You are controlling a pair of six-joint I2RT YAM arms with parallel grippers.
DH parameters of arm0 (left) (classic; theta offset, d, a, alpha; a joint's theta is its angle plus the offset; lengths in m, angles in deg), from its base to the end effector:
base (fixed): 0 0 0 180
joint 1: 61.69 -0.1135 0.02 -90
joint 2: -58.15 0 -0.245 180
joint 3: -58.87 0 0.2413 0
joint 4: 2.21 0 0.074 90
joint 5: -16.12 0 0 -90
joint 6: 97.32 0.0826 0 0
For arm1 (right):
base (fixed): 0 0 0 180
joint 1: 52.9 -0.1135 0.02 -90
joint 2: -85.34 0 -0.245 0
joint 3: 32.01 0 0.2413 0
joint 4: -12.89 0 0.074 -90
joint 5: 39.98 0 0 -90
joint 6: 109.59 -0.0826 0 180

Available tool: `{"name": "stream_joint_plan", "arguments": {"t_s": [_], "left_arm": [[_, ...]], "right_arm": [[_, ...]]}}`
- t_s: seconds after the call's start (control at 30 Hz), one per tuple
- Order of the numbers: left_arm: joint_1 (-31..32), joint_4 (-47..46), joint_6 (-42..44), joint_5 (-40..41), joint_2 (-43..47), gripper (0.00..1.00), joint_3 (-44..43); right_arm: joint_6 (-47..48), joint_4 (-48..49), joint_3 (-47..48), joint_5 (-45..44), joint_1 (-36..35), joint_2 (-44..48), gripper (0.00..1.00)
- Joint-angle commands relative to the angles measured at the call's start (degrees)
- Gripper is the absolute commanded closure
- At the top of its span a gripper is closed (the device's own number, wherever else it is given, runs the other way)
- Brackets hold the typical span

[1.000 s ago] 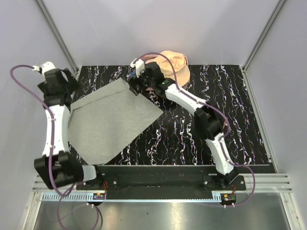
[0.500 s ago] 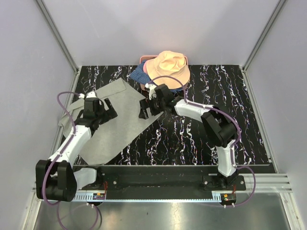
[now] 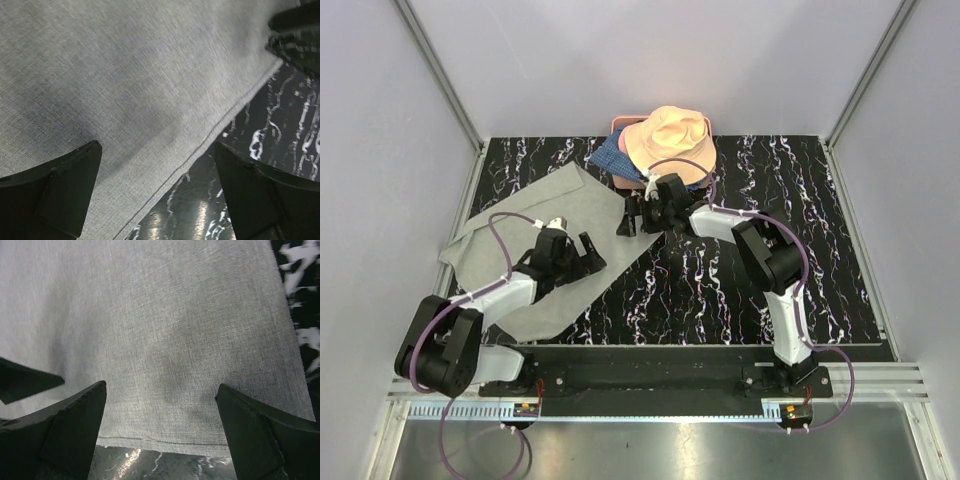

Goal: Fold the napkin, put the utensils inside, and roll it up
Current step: Flatten the napkin out

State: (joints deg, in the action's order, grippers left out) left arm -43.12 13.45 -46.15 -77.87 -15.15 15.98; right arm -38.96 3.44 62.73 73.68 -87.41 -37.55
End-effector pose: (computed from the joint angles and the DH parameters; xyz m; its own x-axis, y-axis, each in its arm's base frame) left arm 0.2505 -0.0902 0.1134 -0.7597 -0.4046 -0.5090 -0.1449 0.8685 -0.4740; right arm 0.3804 0.3017 0.1141 -0.7333 -0.1355 -0.6662 -0.5700 0.6568 0.4938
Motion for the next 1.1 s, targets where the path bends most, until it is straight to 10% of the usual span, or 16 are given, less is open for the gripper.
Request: {"name": "stream_joint_plan", "arguments": {"t_s": [0.0, 0.57, 1.07], "left_arm": [[2.8, -7.0, -3.6, -2.7, -3.1, 0.01, 1.4], [28.2, -17.6, -14.1, -5.9, -26.9, 0.01, -18.2], [18.6, -12.7, -6.6, -1.4, -34.9, 0.01, -27.4]], "right_arm": [[-2.4, -0.5, 1.0, 1.1, 3.0, -1.5, 0.0], [6.4, -14.5, 14.8, -2.2, 9.9, -5.4, 0.0], [8.0, -18.7, 0.6, -5.6, 10.1, 19.0, 0.0]]}}
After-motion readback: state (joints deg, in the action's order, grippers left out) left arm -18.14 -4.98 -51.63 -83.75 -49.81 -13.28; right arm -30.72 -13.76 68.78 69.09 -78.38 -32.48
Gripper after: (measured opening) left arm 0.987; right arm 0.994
